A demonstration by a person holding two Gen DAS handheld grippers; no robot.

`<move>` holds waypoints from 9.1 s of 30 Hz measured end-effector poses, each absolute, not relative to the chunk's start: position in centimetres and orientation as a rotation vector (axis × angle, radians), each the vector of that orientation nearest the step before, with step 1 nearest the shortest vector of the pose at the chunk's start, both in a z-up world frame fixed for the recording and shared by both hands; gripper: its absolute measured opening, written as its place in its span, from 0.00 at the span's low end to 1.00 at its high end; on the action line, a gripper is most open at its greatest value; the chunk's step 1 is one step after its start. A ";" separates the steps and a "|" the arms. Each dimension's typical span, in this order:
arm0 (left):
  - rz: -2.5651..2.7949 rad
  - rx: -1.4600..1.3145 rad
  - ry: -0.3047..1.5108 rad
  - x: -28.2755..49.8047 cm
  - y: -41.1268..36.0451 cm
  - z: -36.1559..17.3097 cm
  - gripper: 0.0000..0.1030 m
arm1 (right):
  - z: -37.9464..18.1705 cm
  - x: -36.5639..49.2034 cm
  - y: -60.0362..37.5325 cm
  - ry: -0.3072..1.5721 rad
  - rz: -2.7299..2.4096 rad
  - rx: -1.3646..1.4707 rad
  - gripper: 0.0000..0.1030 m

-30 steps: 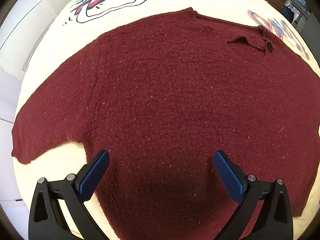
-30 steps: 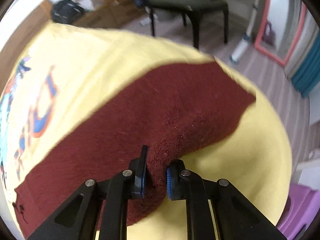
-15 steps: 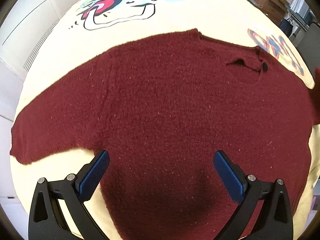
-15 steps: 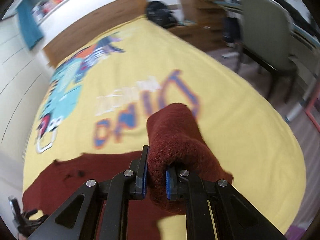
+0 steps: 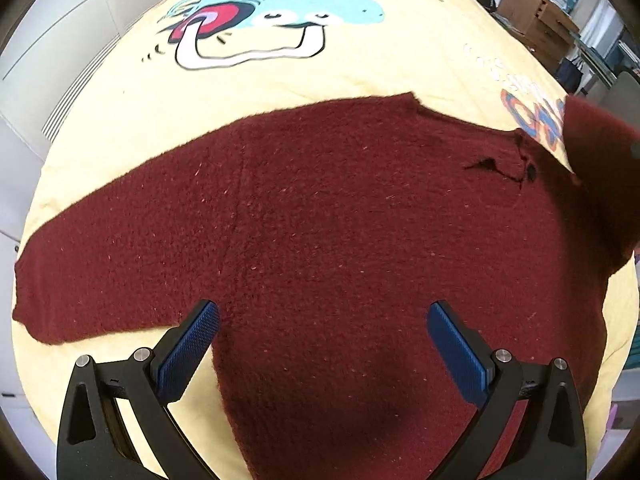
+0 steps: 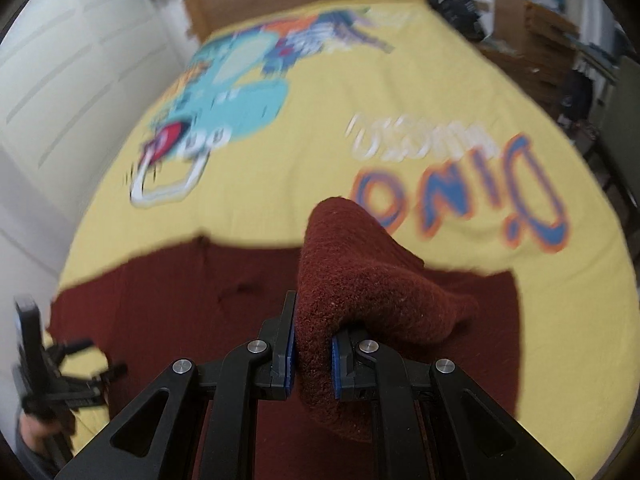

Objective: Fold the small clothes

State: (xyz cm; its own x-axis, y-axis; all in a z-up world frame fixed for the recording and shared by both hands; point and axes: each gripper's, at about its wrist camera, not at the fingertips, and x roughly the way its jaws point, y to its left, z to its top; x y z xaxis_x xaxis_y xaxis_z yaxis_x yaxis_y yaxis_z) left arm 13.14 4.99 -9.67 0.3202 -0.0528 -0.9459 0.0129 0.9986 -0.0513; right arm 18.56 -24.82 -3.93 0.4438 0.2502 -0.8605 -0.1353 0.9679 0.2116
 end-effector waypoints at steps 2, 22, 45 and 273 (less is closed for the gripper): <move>-0.037 -0.040 1.256 13.1 5.2 -10.2 0.99 | -6.9 17.7 -22.8 1.143 0.245 0.065 0.13; -0.031 -0.002 1.303 13.1 4.8 -11.0 0.99 | -12.7 14.1 -23.5 1.299 0.196 -0.045 0.65; -0.387 0.263 1.221 17.8 -15.0 -9.0 0.99 | -13.7 8.4 -39.5 1.295 -0.069 0.117 0.76; 0.514 -0.491 1.143 8.4 35.4 -11.4 0.99 | -9.5 5.5 -25.8 1.158 -0.003 0.038 1.00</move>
